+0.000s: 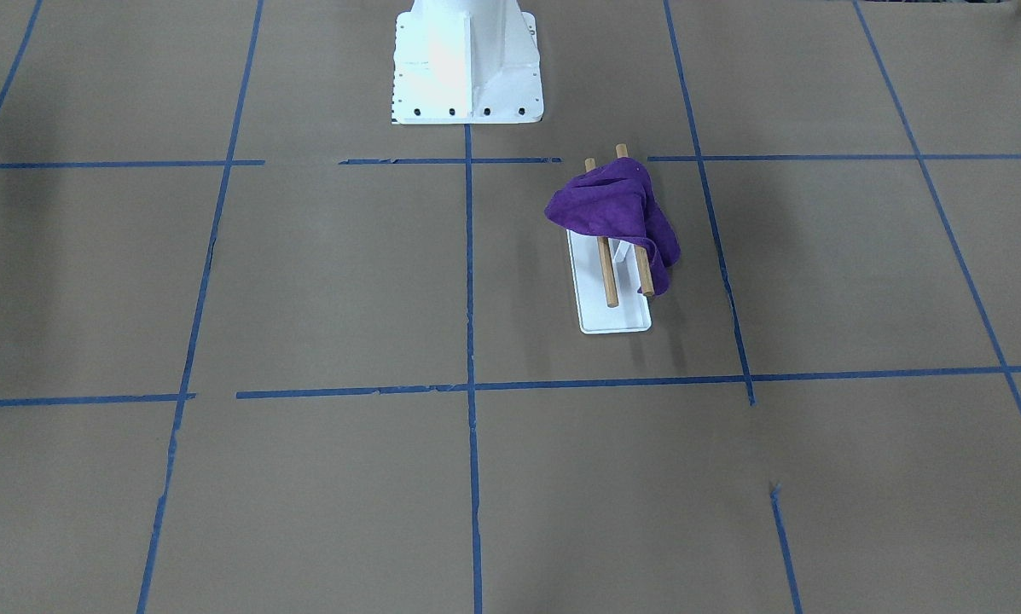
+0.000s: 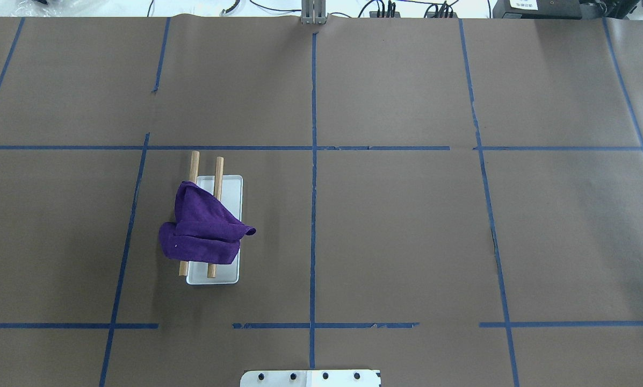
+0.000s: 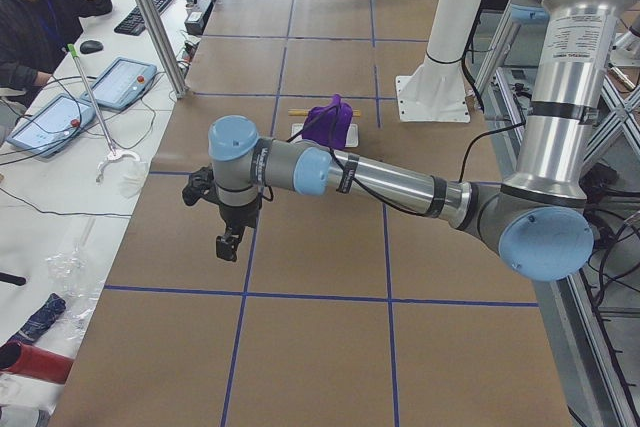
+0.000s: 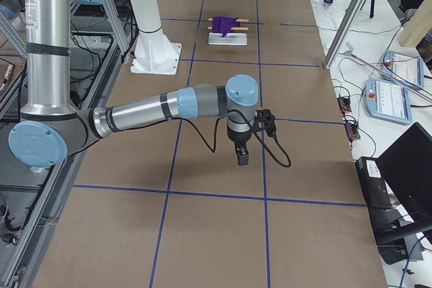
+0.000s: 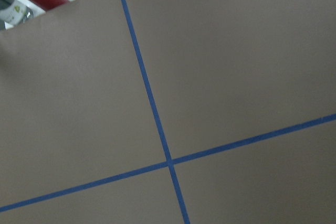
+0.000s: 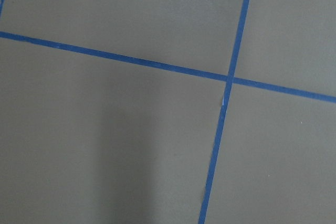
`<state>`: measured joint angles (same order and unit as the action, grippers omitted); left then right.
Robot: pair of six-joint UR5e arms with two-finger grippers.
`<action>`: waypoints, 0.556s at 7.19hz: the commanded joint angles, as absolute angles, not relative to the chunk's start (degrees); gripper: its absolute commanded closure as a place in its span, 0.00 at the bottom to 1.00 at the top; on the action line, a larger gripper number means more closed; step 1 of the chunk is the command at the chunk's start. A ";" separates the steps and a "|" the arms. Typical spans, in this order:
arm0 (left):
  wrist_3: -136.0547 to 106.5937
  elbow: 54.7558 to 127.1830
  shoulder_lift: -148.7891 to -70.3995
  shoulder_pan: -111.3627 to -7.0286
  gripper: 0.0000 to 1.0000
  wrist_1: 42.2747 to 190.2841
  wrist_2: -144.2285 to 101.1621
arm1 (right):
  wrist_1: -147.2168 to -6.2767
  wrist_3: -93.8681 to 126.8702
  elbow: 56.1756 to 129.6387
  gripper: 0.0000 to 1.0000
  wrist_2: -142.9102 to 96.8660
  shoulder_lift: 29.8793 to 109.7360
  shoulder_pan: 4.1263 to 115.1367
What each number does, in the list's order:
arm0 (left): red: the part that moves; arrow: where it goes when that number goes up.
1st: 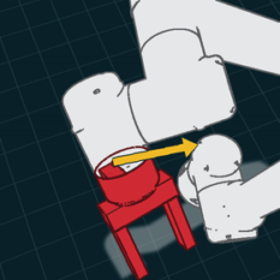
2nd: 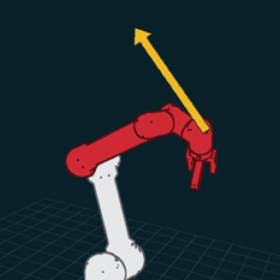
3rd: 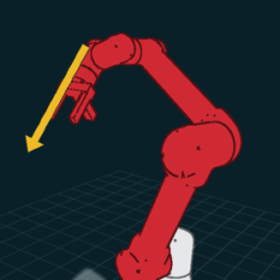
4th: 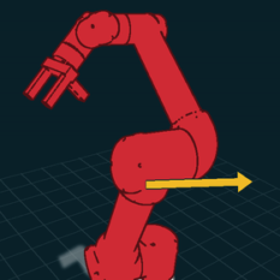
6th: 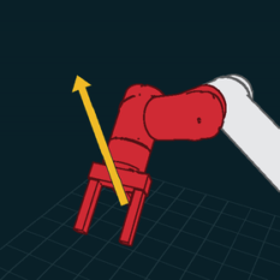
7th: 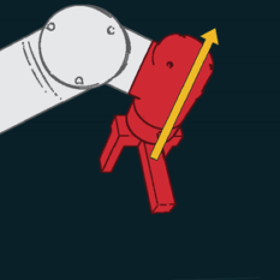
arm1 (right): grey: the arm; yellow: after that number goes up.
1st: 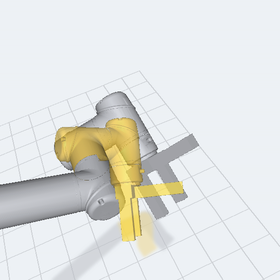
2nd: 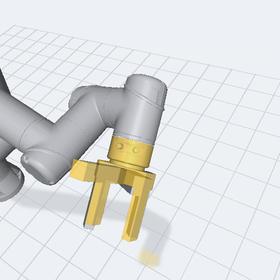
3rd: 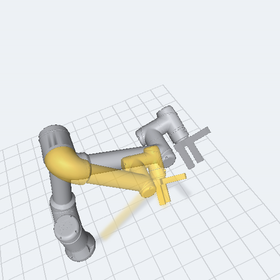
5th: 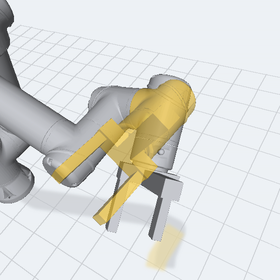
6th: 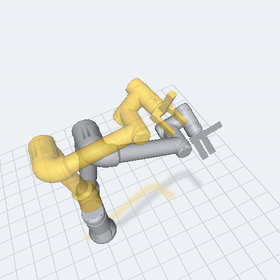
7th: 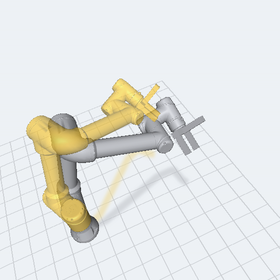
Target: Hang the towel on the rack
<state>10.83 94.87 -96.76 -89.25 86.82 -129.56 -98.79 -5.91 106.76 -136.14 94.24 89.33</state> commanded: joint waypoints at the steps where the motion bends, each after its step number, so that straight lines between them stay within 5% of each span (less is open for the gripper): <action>1: 12.74 92.11 -96.07 -90.18 0.00 86.75 -130.69 | -98.26 -6.77 101.08 0.00 -140.19 97.01 93.68; 4: 11.95 92.63 -93.09 -90.18 0.00 86.49 -130.78 | -98.26 -5.89 101.60 0.00 -137.21 97.21 94.22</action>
